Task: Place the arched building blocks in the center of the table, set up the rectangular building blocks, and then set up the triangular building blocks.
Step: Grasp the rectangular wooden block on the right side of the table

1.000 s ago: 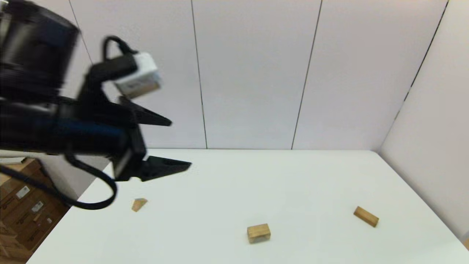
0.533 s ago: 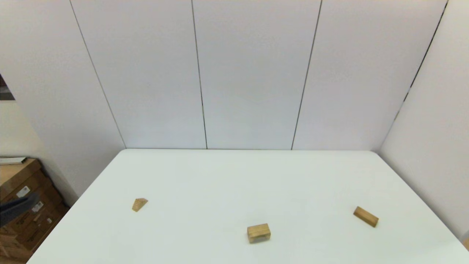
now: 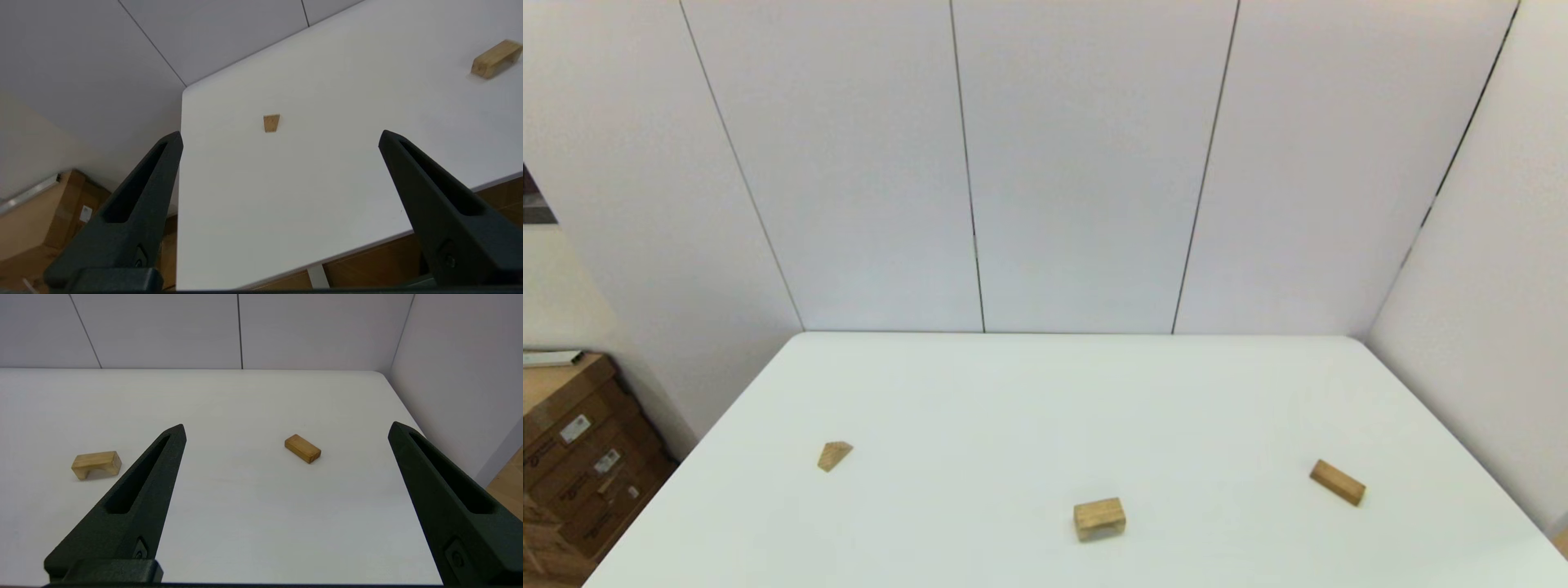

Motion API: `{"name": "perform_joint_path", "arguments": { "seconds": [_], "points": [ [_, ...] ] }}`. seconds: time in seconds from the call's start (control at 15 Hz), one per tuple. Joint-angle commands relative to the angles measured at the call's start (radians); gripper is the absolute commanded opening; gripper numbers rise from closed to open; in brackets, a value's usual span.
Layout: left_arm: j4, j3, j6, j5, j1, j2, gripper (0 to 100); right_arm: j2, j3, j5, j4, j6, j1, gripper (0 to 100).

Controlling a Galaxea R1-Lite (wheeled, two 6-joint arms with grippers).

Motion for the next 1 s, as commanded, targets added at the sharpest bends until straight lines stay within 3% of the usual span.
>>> {"name": "perform_joint_path", "arguments": {
  "seconds": [0.07,0.2,0.6,1.0],
  "points": [
    [-0.248,0.318,-0.131,0.016,-0.001,-0.16,100,0.0,0.002,0.0,0.0,0.0,0.0,100],
    [-0.461,0.44,-0.173,0.097,-0.001,-0.161,100,0.0,0.002,0.0,0.0,0.0,0.0,100],
    [-0.456,0.44,-0.392,0.151,-0.001,-0.16,100,0.0,0.002,0.0,0.0,0.0,0.0,100],
    [-0.456,0.44,-0.387,0.149,-0.001,-0.16,100,0.0,0.002,0.0,0.0,0.0,0.0,100]
  ]
}}
